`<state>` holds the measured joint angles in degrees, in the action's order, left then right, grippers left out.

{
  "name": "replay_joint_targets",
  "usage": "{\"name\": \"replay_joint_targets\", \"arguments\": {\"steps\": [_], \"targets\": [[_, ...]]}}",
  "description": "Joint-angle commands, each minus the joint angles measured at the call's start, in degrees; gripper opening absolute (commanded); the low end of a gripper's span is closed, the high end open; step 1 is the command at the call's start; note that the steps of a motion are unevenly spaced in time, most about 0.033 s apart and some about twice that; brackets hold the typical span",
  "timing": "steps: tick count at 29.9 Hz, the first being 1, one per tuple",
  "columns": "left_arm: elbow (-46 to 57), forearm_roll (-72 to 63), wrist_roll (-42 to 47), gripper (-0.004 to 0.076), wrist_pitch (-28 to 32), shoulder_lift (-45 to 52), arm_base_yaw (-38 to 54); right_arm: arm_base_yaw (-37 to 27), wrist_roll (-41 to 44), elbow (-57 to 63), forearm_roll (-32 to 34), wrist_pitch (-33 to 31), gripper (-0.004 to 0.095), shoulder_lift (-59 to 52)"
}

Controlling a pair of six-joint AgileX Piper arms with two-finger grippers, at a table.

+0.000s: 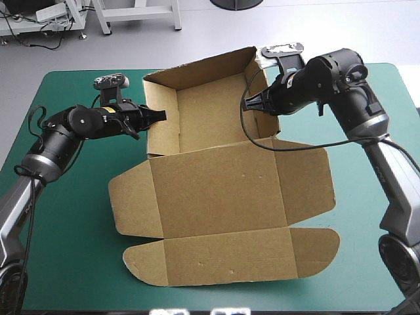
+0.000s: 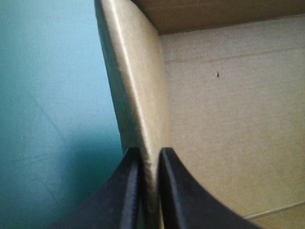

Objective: Fold the box

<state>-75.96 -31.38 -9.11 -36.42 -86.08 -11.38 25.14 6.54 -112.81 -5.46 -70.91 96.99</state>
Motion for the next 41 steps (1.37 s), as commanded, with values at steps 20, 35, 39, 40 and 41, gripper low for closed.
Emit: {"name": "replay_joint_targets", "arguments": {"steps": [20, 35, 39, 40, 41], "targets": [[-11.9, 12.5, 7.7, -0.0006, -11.1, 2.0, -3.3, 6.8, 6.0, -1.5, 4.9, -0.7, -0.0004, 1.8], [-11.9, 31.9, 15.4, -0.0006, -22.8, 0.0, -9.5, 6.8, 7.9, 9.5, 5.5, -0.7, -0.0004, 1.1], [-11.9, 31.4, 15.4, -0.0006, -22.7, -0.1, -9.5, 6.8, 8.7, 9.8, 5.5, -0.7, -0.0003, 0.2], [-11.9, 31.4, 15.5, -0.0006, -22.6, -0.3, -9.5, 6.8, 8.7, 9.8, 5.8, -0.7, -0.0003, 0.0], [-11.9, 31.4, 15.5, -0.0006, -22.6, -0.5, -9.5, 6.8, 8.7, 9.8, 5.8, -0.7, -0.0003, 0.0]]}}
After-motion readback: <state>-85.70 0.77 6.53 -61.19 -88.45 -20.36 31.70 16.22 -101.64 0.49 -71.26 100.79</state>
